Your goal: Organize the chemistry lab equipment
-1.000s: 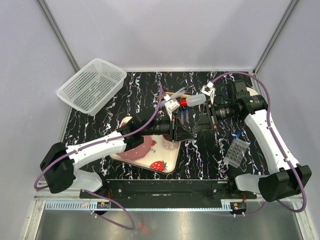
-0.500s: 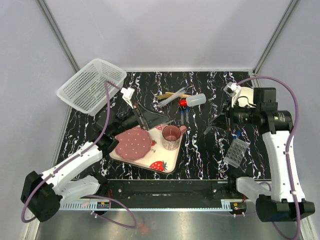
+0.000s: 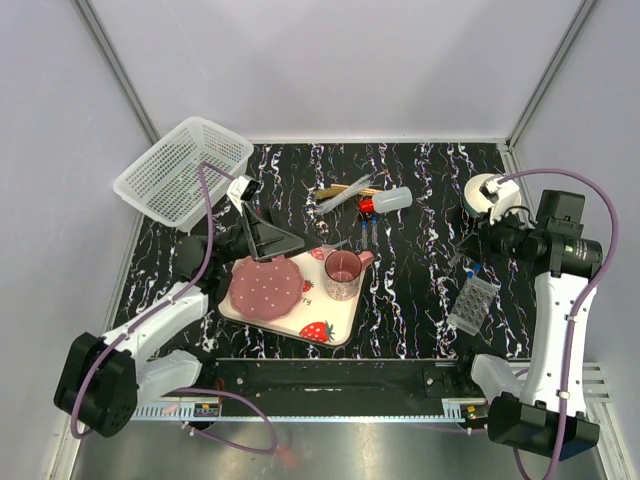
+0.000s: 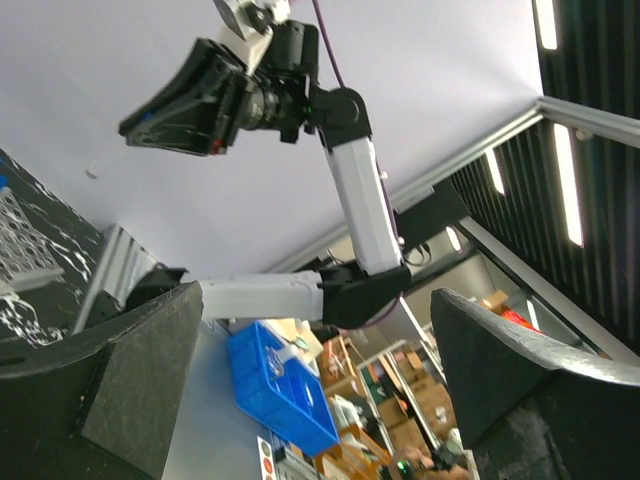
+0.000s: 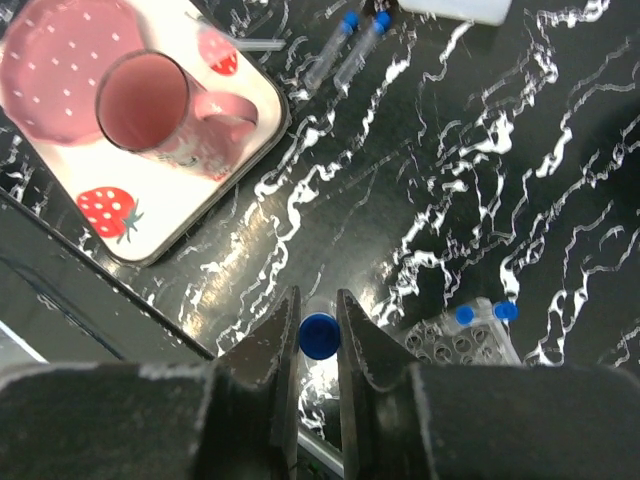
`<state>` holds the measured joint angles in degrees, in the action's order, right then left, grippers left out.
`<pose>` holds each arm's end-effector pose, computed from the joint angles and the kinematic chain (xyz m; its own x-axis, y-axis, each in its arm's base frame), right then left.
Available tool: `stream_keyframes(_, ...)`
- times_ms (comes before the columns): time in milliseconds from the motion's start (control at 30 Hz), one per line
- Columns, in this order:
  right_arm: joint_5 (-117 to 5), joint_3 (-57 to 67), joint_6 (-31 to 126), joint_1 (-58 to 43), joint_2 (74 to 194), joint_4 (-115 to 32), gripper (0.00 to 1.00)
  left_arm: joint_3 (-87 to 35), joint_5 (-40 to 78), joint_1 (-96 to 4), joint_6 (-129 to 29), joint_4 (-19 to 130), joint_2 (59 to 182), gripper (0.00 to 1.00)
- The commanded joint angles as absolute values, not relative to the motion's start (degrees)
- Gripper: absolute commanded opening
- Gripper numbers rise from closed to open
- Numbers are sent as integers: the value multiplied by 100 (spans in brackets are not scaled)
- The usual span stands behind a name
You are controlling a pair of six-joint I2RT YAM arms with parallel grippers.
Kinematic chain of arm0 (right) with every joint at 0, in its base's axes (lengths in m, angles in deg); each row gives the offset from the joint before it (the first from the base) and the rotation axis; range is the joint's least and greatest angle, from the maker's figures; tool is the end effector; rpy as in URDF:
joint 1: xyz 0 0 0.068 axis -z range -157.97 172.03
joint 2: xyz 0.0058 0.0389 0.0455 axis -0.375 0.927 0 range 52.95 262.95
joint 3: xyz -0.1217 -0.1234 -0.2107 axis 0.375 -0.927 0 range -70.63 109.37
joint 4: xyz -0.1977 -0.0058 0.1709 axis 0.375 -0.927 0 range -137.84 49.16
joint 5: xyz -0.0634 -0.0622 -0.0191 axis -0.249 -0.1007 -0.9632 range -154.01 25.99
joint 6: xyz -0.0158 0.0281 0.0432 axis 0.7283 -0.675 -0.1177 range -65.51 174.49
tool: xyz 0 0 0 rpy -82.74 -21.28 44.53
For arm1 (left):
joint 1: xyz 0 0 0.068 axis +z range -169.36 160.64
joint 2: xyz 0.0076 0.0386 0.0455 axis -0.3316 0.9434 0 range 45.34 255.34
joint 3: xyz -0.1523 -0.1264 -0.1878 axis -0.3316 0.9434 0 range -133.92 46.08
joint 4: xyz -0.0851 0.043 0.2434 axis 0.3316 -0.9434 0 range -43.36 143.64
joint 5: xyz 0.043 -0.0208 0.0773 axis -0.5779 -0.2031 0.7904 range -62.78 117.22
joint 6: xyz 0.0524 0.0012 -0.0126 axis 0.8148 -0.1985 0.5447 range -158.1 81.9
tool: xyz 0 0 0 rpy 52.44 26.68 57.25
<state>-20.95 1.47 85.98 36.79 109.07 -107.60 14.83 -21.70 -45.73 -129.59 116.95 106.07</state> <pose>0.1560 -0.0160 0.3803 -0.5180 -0.2581 -0.8155 -0.5885 0.7994 0.1208 0.1804 -0.1192 0.3297 -0.8655 -0.3042 -0.3979 0.4765 -0.2552 -0.8413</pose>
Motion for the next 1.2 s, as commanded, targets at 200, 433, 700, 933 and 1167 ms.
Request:
stream_keyframes(200, -2666, -383, 9246, 4118, 10577, -10817, 13, 1488, -3771, -4345, -14005, 14670, 11038, 99)
stream_keyframes(433, -2692, -778, 9334, 4303, 10516, -10553, 13, 1321, -4423, -4336, -13892, 14874, 10889, 99)
stream_keyframes(700, -2728, -1095, 9492, 4435, 10454, -10316, 14, 1452, -4783, -3880, -13242, 14191, 10766, 99)
stream_keyframes(933, -2798, -1165, 9571, 4584, 10515, -10202, 14, 1225, -4653, -2685, -9034, 9070, 9783, 99)
stream_keyframes(1167, -2561, -1376, 9641, 5137, 10735, -9939, 14, -674, -1655, -2543, -5014, 2675, 9175, 99)
